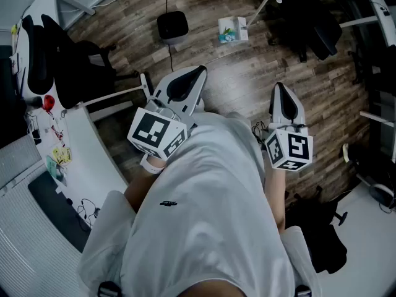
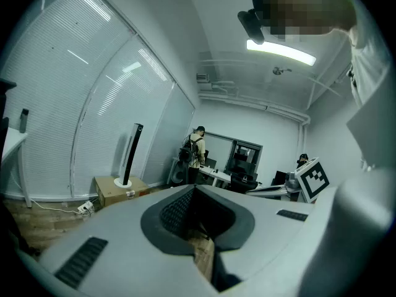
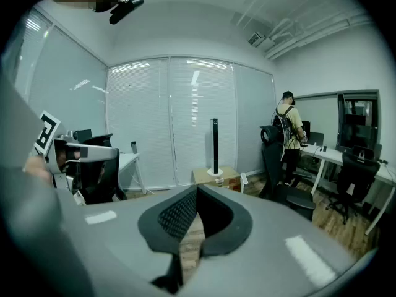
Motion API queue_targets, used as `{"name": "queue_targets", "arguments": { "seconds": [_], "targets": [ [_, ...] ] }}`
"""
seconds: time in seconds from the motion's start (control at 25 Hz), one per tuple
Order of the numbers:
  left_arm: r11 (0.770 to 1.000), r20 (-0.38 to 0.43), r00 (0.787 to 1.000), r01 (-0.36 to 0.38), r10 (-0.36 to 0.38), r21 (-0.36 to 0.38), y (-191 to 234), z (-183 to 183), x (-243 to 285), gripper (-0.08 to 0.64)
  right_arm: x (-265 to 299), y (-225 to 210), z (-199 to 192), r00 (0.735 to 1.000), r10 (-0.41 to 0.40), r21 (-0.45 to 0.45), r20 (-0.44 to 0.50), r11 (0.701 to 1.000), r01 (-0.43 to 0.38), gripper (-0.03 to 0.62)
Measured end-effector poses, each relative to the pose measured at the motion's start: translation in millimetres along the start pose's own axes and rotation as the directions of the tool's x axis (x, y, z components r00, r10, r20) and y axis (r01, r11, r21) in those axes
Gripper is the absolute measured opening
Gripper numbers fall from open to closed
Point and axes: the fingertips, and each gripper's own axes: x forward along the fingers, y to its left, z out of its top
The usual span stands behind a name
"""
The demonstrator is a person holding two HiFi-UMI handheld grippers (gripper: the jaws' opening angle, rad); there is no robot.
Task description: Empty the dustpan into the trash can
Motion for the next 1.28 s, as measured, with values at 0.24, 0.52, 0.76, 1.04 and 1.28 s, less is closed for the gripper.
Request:
{"name": "queue_targets", "arguments": {
  "seconds": [0.24, 0.52, 0.76, 1.04, 1.28],
  "targets": [
    [1.000, -0.001, 1.000, 0.001, -0.001, 0.005, 4, 2, 4, 0.006, 6, -5, 1, 0.999, -0.017, 0.024, 0.031, 1.000, 0.017, 0.011],
    [0.999, -0.046, 0.998, 0.037, -0.036, 0.012, -5, -6, 12, 0.006, -5, -18, -8, 0.997, -0.059, 0.060, 0.042, 0.997, 0.057, 0.012],
    [0.999, -0.055, 0.997, 0.048, -0.046, 0.019, 2, -6, 12, 0.006, -6, -7, -5, 0.994, 0.014, 0.174, 0.107, 0.984, -0.033, 0.011],
    [0.997, -0.039, 0.997, 0.071, -0.069, 0.032, -2, -2, 15, 0.006, -8, -8, 2, 0.994, -0.010, 0.119, 0.106, 0.993, -0.003, 0.012],
    [0.999, -0.033, 0.999, 0.036, -0.036, 0.006, 12, -4, 0, 0.006, 3, 6, 2, 0.997, 0.013, 0.097, 0.077, 0.995, -0.020, 0.012]
  ]
}}
